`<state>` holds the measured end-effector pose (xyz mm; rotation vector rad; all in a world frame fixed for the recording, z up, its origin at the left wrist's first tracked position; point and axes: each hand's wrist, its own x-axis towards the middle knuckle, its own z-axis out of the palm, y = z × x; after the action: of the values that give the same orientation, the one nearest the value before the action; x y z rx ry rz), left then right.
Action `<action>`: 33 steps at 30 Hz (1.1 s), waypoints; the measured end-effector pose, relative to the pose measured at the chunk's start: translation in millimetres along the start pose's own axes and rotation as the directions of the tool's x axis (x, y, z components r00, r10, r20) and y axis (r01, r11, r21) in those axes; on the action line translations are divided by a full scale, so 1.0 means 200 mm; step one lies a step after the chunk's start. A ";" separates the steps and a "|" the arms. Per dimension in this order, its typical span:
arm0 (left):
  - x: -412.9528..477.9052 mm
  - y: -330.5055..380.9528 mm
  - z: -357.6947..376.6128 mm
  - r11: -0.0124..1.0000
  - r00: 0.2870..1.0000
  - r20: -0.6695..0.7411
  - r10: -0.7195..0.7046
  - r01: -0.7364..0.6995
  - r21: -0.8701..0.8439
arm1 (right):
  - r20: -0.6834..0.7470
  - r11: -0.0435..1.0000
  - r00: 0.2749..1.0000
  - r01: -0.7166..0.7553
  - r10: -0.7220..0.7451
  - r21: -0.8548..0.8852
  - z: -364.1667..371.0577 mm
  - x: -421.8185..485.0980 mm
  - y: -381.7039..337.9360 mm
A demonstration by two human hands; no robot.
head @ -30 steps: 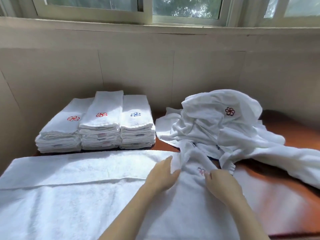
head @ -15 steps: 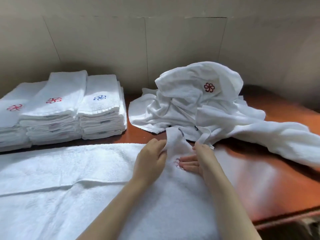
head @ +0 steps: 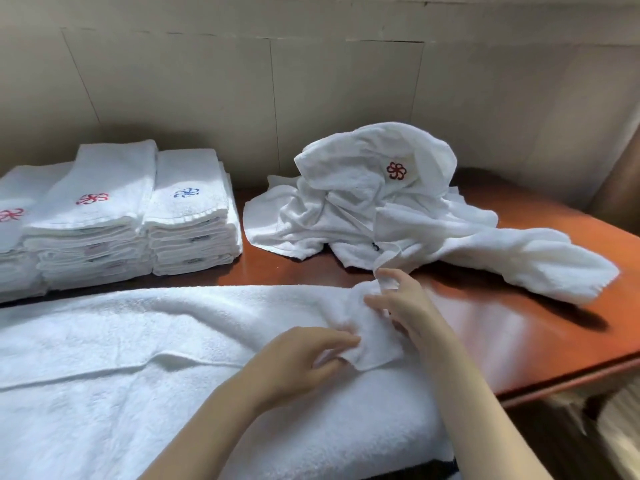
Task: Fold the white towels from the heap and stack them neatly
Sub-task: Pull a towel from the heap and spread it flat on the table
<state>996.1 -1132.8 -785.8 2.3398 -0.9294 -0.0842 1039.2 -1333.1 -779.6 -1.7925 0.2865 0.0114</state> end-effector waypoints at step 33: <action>-0.17 -0.16 -0.09 0.922 0.970 0.112 -0.214 0.163 0.351 | -0.265 0.802 0.889 0.166 -0.373 -0.573 -0.08 0.23 0.08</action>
<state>994.7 -1082.6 -794.5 2.7755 -0.8373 -0.1920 1078.5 -1361.3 -797.5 -2.3894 0.3035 -0.5075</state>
